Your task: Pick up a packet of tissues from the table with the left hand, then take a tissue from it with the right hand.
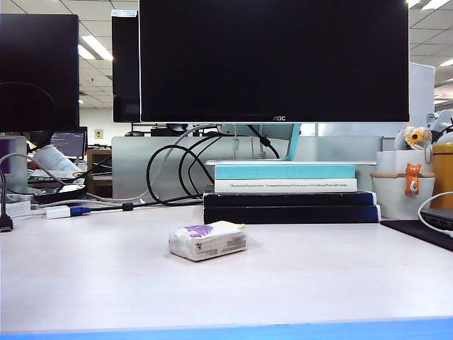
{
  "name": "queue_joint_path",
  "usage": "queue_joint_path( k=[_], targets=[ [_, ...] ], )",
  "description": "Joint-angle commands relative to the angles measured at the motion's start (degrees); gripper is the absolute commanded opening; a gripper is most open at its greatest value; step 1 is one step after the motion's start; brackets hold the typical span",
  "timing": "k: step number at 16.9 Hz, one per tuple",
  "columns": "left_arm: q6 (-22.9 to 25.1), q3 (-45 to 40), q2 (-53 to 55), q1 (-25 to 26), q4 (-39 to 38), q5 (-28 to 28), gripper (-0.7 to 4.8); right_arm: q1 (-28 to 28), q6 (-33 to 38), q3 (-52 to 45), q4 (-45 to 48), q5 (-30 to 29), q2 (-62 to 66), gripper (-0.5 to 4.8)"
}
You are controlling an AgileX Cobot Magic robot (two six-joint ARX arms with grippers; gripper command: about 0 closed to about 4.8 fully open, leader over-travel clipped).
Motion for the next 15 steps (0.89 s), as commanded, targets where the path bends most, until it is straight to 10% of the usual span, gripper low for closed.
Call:
queue_joint_path(
  k=[1, 5, 8, 15],
  targets=[
    [-0.22, 0.13, -0.2, 0.0, 0.74, 0.37, -0.06, 0.02, 0.22, -0.63, 0.66, 0.07, -0.04, -0.01],
    [-8.35, 0.15, -0.2, -0.02, 5.81, 0.5, -0.05, 0.02, 0.22, 0.13, -2.1, 0.81, -0.04, -0.02],
    [-8.76, 0.39, 0.04, -0.02, 11.87, 1.25, -0.06, 0.02, 1.95, 6.62, -10.93, 10.62, 0.04, -0.03],
    [-6.05, 14.38, 21.46, -0.2, 10.97, 11.3, -0.06, 0.09, 1.92, 18.32, -8.37, 6.56, 20.06, -0.04]
  ],
)
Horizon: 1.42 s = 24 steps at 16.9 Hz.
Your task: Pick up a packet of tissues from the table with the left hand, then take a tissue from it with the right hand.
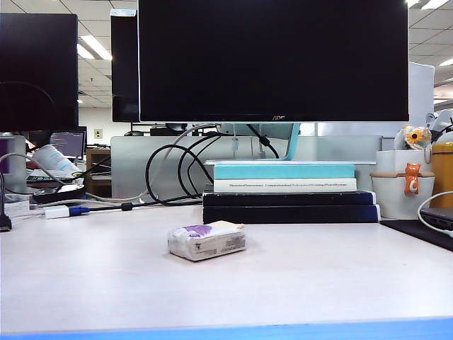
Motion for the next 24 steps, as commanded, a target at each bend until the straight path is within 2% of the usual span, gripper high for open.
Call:
queue_joint_path(
  k=[1, 3, 5, 6, 9, 10, 12, 13, 16, 20, 24],
  targets=[
    [5.35, 5.9, 16.02, -1.09, 0.9, 4.02, -0.06, 0.02, 0.0, 5.29, 3.83, -8.63, 11.67, -0.04],
    [8.79, 7.82, 24.46, -4.68, 2.51, 7.26, -0.06, 0.04, -0.39, 7.78, 3.37, -15.08, 18.29, -0.04],
    [11.65, 8.92, 30.25, -11.02, 3.61, 6.32, -0.05, 0.04, -0.46, 9.29, 2.45, -20.74, 23.08, -0.04],
    [12.33, 9.11, 32.2, -13.99, 4.39, 4.81, -0.05, 0.04, -0.81, 9.77, 2.27, -22.47, 25.16, -0.04],
    [12.72, 9.16, 37.55, -25.42, 6.71, -5.64, 0.02, 0.02, -1.86, 10.43, 2.05, -25.83, 28.68, -0.04],
    [12.72, 9.14, 39.26, -28.48, 7.93, -8.31, 0.19, 0.02, -1.95, 10.54, 2.19, -25.81, 29.09, -0.04],
    [12.26, 8.83, 43.1, -32.33, 13.31, -9.35, 0.93, 0.02, -2.16, 10.54, 2.51, -25.81, 29.05, -0.04],
    [12.24, 8.57, 45.66, -33.2, 17.44, -9.29, 1.22, 0.02, -2.75, 10.54, 2.62, -25.86, 29.05, -0.04],
    [12.22, 8.39, 53.29, -33.31, 27.54, -6.12, 1.48, 0.02, -3.23, 10.54, 2.36, -25.81, 29.03, -0.04],
    [12.2, 8.39, 65.83, -33.31, 38.03, 1.66, 3.16, 0.02, -3.5, 10.54, 2.34, -25.88, 29.03, -0.04],
    [10.69, 8.46, 73.81, -33.31, 42.18, 2.43, 3.59, 0.0, -5.01, 10.54, 2.36, -25.75, 29.05, -0.04]
  ],
)
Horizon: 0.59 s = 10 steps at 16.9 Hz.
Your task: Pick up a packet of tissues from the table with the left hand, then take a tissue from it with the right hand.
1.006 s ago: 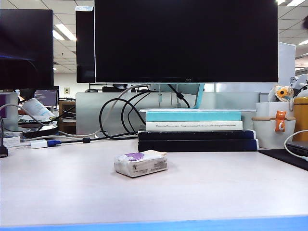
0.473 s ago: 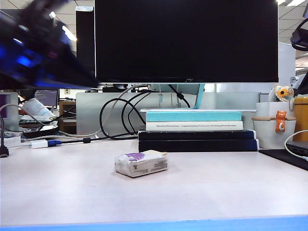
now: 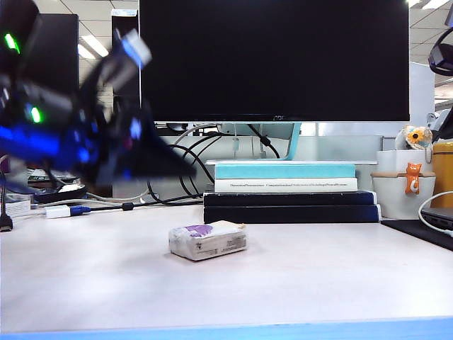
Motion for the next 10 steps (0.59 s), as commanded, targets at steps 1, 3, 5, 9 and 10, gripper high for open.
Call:
queue_joint_path(
  k=[1, 3, 5, 9, 10],
  targets=[
    [-1.22, 0.15, 3.32, -0.07, 3.17, 0.52, 4.01, -0.02, -0.83, 0.35, 0.81, 0.0, -0.13, -0.04],
    [-1.81, 0.15, 4.44, -0.46, 3.21, -1.7, 4.79, -0.02, -0.81, 0.35, 1.01, 0.0, -0.09, -0.04],
    [-2.47, 0.22, 5.25, -0.44, 3.21, -3.1, 4.79, -0.02, -0.81, 0.35, 1.51, 0.07, -0.09, -0.04],
    [-3.28, 0.87, 7.06, -0.44, 2.73, -3.32, 4.79, -0.02, -0.83, 0.35, 2.25, 0.2, -0.09, -0.04],
    [-3.28, 1.05, 7.39, -0.5, 2.78, -3.3, 4.79, -0.02, -0.83, 0.35, 2.6, 0.2, -0.09, -0.04]
  ],
)
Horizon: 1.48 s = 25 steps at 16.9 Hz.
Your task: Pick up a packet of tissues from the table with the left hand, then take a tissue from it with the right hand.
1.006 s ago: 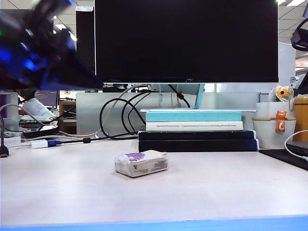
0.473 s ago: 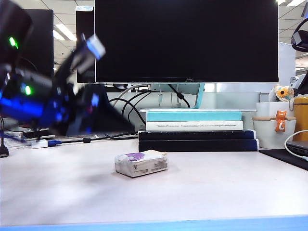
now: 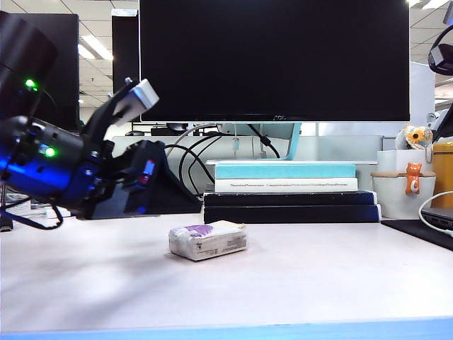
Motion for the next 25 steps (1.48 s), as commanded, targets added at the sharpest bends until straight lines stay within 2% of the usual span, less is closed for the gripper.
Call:
queue_joint_path(
  k=[1, 4, 10, 21, 23, 25],
  targets=[
    [0.07, 0.81, 0.96, -0.66, 0.35, 0.0, 4.79, -0.02, -0.17, 0.35, 2.16, 0.15, -0.11, -0.04],
    [1.2, 1.88, 1.73, -2.16, 0.35, -1.95, 4.79, -0.02, -0.17, 0.35, 2.29, 0.15, -0.09, -0.04],
    [0.85, 5.29, 10.25, -2.6, 0.31, -2.58, 4.79, -0.04, -0.2, 0.33, 2.1, 0.11, -0.09, -0.04],
    [0.79, 8.94, 16.02, -4.37, -0.68, -2.93, 4.79, -0.09, -1.49, 0.24, 2.27, 0.39, 0.0, -0.04],
    [1.68, 10.45, 16.02, -4.31, -4.31, -2.64, 3.61, -0.07, -1.49, 0.24, 2.27, 0.63, 0.0, -0.04],
    [3.76, 11.91, 16.02, -4.31, -8.66, -1.25, 2.83, -0.07, -1.51, 0.24, 2.27, 1.44, 0.0, -0.04]
  ],
)
